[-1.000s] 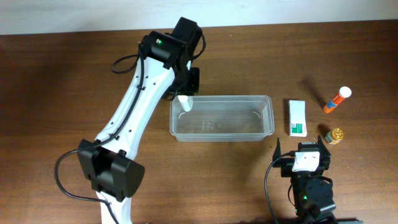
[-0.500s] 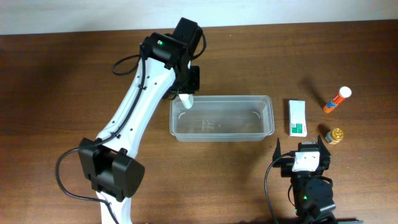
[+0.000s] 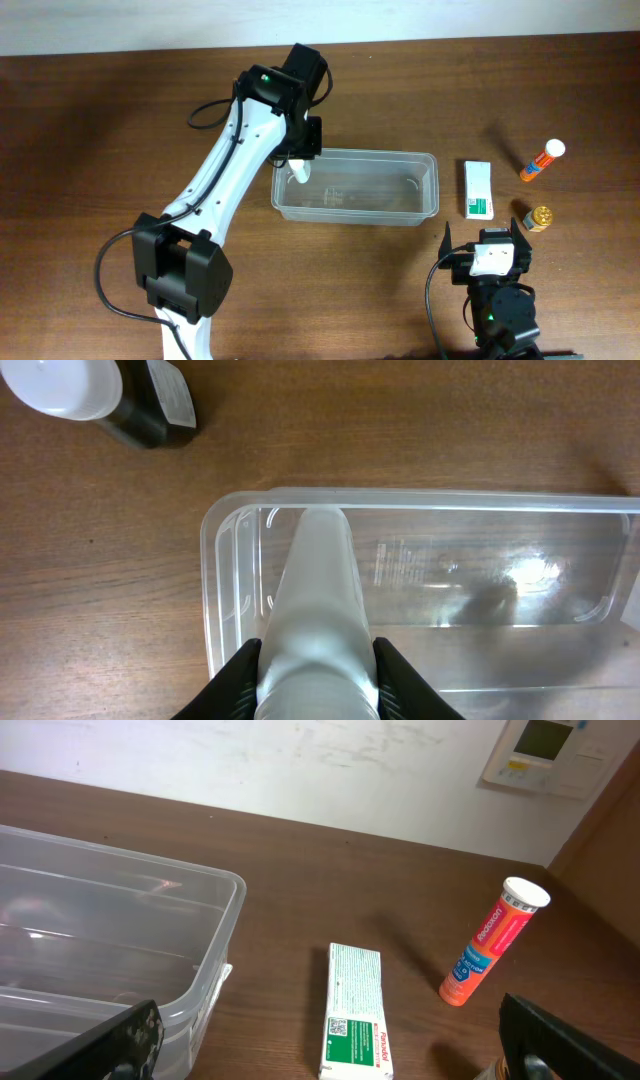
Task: Pack container
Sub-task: 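Carry the white bottle over the container's left end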
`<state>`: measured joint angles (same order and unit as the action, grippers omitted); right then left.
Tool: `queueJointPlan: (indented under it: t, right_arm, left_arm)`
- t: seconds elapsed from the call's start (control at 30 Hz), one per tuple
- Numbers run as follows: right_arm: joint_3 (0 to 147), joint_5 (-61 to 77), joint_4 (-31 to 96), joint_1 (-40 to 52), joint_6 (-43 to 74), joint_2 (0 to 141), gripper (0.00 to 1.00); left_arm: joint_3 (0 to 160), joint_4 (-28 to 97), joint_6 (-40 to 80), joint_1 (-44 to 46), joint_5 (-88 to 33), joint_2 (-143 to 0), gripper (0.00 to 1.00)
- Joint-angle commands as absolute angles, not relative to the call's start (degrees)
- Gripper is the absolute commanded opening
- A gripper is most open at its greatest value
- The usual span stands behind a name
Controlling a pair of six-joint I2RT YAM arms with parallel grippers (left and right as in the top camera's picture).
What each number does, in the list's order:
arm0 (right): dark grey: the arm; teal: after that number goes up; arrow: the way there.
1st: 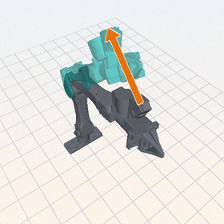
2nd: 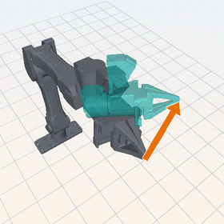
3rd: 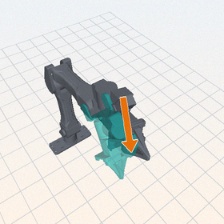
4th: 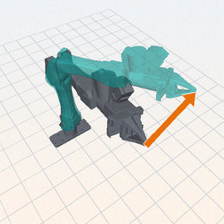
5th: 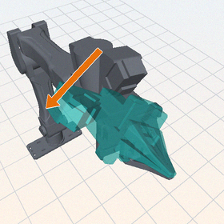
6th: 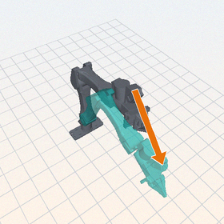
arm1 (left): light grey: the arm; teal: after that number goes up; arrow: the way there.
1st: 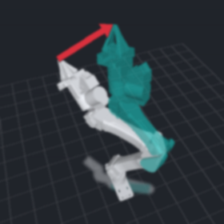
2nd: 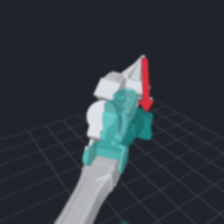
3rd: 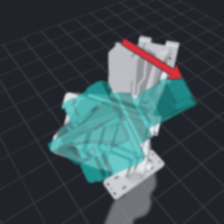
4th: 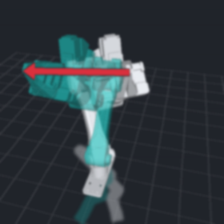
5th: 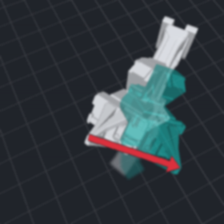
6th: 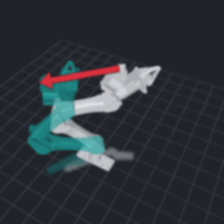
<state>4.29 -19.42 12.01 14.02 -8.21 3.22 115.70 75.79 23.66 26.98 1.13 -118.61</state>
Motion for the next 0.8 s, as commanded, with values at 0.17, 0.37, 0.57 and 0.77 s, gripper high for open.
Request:
queueJointPlan:
  t: [0.17, 0.37, 0.57, 0.77]
  right_arm:
    - [4.6, -19.3, 12.1, 13.8, -8.6, 3.1, 0.98]
    - [4.6, -19.3, 12.1, 13.8, -8.6, 3.1, 0.98]
    - [4.6, -19.3, 12.1, 13.8, -8.6, 3.1, 0.98]
    - [4.6, -19.3, 12.1, 13.8, -8.6, 3.1, 0.98]
  left_arm:
    - [111.5, 72.4, 24.4, 28.5, 2.0, -118.6, 0.3]
    - [109.6, 70.2, 24.8, 29.4, 4.1, -118.6, 0.3]
    - [109.6, 69.9, 24.8, 29.4, 5.6, -118.6, 0.3]
    - [109.5, 69.9, 24.8, 29.5, 7.9, -118.6, 0.3]
